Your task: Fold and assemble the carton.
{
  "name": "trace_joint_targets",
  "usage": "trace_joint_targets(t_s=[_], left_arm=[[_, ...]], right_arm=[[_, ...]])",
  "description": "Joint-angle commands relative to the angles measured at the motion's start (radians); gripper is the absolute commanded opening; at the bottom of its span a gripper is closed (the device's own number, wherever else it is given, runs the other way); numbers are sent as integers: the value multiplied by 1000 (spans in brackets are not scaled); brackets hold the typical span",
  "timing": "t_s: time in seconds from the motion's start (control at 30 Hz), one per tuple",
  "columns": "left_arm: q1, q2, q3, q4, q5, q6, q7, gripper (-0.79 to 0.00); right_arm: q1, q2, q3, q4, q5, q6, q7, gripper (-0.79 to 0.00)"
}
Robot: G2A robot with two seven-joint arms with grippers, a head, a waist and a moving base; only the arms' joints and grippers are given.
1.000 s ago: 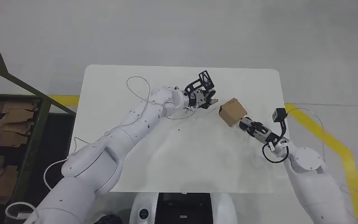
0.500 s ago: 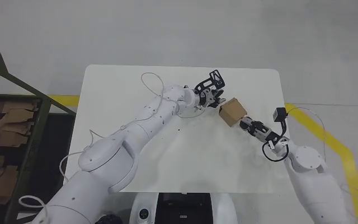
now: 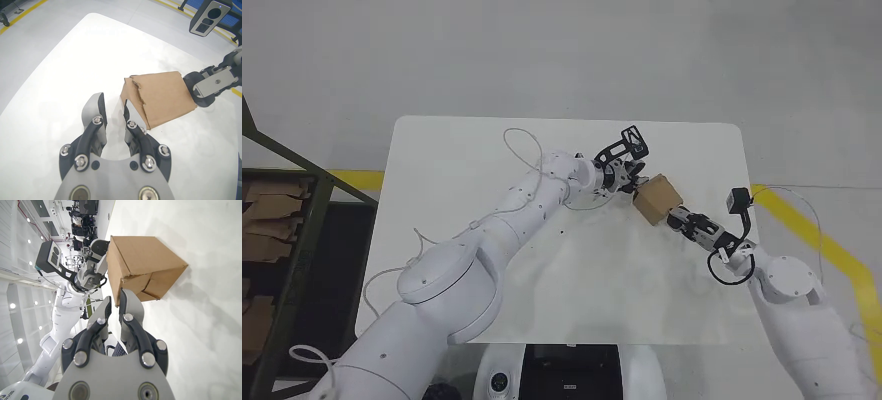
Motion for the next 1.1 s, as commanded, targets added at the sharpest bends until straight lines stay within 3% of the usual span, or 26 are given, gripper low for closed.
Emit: trace_joint_targets(t_s=[0.0,0.63,1.07], left_arm=[[0,-6,-1,11,3,-3,3,-551],[-1,-43,-16,53,18,-24,12,-563],[-20,-44,-41,92,18,-33,24,-570]], right_arm=[[4,-1,-2,3,0,0,0,-705],[33,-7,-21,36,5,-2,13,-727],[44,-8,-11,71,17,-20,22,-708]])
